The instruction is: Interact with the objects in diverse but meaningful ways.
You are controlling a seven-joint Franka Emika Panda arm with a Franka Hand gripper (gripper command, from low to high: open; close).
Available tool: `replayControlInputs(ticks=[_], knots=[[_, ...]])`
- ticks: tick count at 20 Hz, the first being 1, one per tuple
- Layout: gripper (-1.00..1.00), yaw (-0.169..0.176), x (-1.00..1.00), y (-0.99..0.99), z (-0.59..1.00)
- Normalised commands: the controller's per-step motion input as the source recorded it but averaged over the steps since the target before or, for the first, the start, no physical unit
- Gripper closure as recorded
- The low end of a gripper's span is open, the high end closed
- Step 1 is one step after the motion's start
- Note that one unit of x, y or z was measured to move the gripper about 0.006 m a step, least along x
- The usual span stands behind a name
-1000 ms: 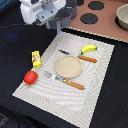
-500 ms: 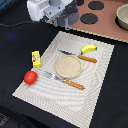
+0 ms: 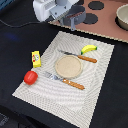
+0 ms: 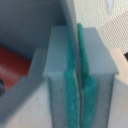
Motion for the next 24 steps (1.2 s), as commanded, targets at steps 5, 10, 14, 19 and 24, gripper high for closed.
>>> replayControlInputs(ticks=[5, 10, 14, 19, 24], knots=[[1.00, -0.021, 0.95, 0.53, 0.39], [1.00, -0.025, 0.93, 0.53, 0.38], [1.00, -0.017, 0.93, 0.57, 0.34], [1.00, -0.014, 0.89, 0.60, 0.23], [1.00, -0.017, 0.82, 0.61, 0.13]])
